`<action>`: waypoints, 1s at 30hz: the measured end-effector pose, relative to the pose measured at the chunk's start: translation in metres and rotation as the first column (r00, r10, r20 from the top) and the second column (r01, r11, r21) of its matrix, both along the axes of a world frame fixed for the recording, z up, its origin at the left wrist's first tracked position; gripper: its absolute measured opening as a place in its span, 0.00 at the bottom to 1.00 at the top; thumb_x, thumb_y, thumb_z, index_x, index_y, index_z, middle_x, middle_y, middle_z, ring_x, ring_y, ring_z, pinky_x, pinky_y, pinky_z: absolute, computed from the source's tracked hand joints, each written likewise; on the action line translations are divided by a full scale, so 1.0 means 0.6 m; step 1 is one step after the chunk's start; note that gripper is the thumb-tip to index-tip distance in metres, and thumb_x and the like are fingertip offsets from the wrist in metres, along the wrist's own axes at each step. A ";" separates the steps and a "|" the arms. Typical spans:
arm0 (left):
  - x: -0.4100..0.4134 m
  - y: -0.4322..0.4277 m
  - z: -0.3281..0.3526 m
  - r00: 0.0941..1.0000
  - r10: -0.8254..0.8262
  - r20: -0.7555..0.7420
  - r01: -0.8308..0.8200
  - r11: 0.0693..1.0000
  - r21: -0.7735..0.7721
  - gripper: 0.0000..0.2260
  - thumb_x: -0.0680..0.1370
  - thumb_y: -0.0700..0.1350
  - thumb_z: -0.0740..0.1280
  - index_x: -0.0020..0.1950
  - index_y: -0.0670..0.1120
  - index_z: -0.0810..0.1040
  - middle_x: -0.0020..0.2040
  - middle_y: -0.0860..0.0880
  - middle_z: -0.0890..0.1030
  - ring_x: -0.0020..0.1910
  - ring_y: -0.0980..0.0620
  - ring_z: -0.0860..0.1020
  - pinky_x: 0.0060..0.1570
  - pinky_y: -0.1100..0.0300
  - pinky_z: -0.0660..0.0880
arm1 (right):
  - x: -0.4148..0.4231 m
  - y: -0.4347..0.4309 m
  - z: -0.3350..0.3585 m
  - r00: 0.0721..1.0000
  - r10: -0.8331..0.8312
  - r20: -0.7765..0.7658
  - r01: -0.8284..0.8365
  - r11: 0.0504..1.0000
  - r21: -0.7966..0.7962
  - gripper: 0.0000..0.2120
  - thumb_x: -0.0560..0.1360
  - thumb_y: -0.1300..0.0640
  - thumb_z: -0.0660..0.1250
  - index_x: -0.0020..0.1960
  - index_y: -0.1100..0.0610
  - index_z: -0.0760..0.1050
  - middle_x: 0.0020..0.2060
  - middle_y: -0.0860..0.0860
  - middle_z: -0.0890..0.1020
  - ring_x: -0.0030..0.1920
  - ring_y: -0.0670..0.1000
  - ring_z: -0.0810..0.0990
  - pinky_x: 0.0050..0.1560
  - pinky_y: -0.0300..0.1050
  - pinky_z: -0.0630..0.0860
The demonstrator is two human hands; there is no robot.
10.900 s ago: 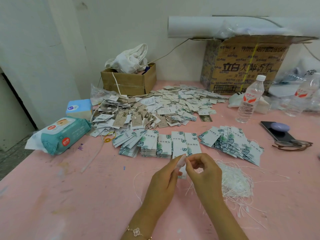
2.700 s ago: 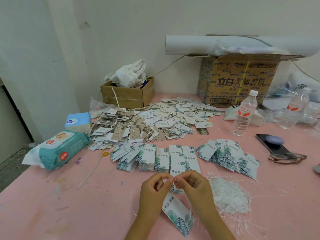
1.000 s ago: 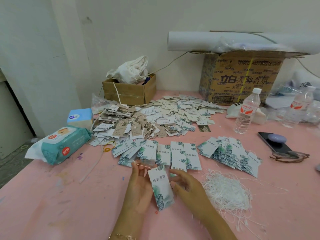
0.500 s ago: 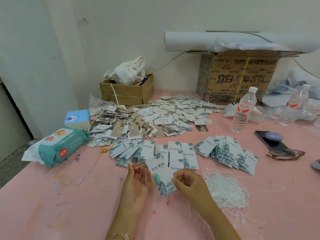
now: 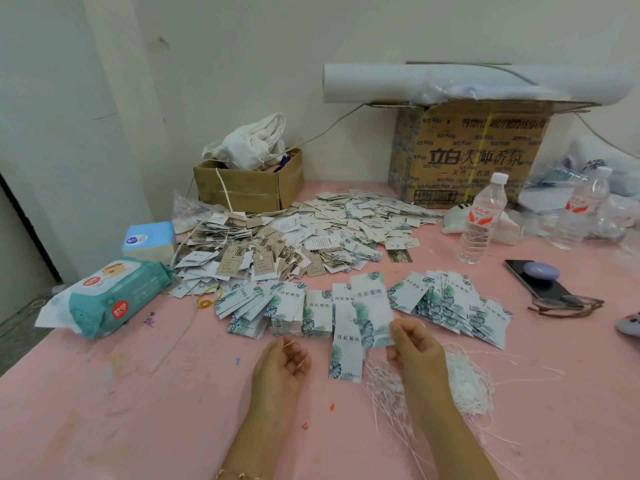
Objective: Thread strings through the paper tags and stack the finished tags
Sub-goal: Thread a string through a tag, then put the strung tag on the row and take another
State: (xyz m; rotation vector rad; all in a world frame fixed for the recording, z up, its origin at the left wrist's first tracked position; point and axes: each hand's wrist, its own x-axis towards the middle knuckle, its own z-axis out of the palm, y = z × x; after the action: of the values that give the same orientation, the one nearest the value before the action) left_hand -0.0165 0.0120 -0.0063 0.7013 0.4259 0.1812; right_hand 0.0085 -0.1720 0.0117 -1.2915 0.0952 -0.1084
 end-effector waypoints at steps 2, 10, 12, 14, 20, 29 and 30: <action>-0.001 -0.003 0.000 1.000 0.003 0.001 -0.003 0.999 0.040 0.07 0.81 0.38 0.61 0.44 0.41 0.74 0.34 0.45 0.76 0.34 0.50 0.74 0.38 0.58 0.76 | 0.004 -0.015 0.002 0.994 -0.111 0.009 0.110 0.992 0.068 0.02 0.75 0.63 0.67 0.46 0.59 0.79 0.28 0.48 0.79 0.27 0.44 0.74 0.29 0.34 0.74; 0.000 -0.008 0.000 1.000 -0.002 -0.001 0.003 0.995 0.103 0.07 0.80 0.36 0.61 0.44 0.39 0.76 0.32 0.45 0.76 0.32 0.50 0.75 0.30 0.63 0.78 | 0.036 -0.063 -0.001 0.876 -0.481 -0.034 0.481 0.868 0.122 0.03 0.76 0.62 0.69 0.44 0.57 0.77 0.32 0.51 0.78 0.24 0.42 0.76 0.28 0.32 0.75; 0.001 -0.007 -0.002 1.000 0.000 -0.002 0.000 0.996 0.093 0.07 0.80 0.36 0.61 0.44 0.38 0.76 0.31 0.45 0.76 0.31 0.50 0.75 0.30 0.63 0.78 | 0.051 -0.071 0.004 0.855 -0.518 -0.033 0.519 0.848 0.111 0.05 0.76 0.62 0.69 0.42 0.56 0.77 0.32 0.51 0.78 0.24 0.42 0.76 0.28 0.32 0.76; 0.002 -0.007 -0.003 1.000 -0.002 0.000 0.002 0.995 0.097 0.06 0.80 0.35 0.61 0.45 0.38 0.76 0.31 0.45 0.76 0.30 0.51 0.75 0.30 0.63 0.78 | 0.068 -0.079 0.012 0.842 -0.538 -0.042 0.538 0.832 0.132 0.03 0.77 0.62 0.68 0.44 0.57 0.77 0.34 0.52 0.78 0.25 0.41 0.78 0.30 0.32 0.76; 0.002 -0.008 -0.002 1.000 -0.003 0.006 0.003 0.995 0.098 0.06 0.80 0.36 0.61 0.45 0.38 0.76 0.31 0.45 0.76 0.31 0.51 0.75 0.30 0.63 0.78 | 0.096 -0.092 0.014 0.910 -0.396 -0.124 0.390 0.918 -0.071 0.28 0.77 0.52 0.67 0.73 0.58 0.63 0.63 0.54 0.75 0.59 0.53 0.78 0.61 0.48 0.73; 0.000 -0.009 0.003 0.999 -0.014 0.034 0.011 0.996 0.086 0.07 0.80 0.33 0.60 0.44 0.39 0.76 0.31 0.46 0.76 0.30 0.52 0.75 0.31 0.63 0.77 | 0.037 -0.020 -0.005 0.942 -0.141 0.304 0.320 0.650 -0.690 0.16 0.76 0.67 0.63 0.60 0.51 0.74 0.56 0.51 0.75 0.51 0.50 0.76 0.50 0.45 0.73; 0.000 -0.010 0.004 0.999 -0.012 0.037 0.009 0.996 0.085 0.07 0.80 0.33 0.60 0.44 0.39 0.76 0.31 0.46 0.76 0.30 0.52 0.75 0.31 0.63 0.77 | 0.027 -0.001 -0.008 0.951 -0.074 0.300 0.281 0.609 -0.742 0.13 0.76 0.64 0.64 0.57 0.49 0.75 0.52 0.49 0.77 0.49 0.50 0.76 0.49 0.46 0.73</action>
State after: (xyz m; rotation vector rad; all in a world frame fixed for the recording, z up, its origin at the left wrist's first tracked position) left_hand -0.0168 0.0062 -0.0040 0.7820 0.3805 0.2027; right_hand 0.0250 -0.1725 0.0068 -2.1444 -0.0446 -0.5337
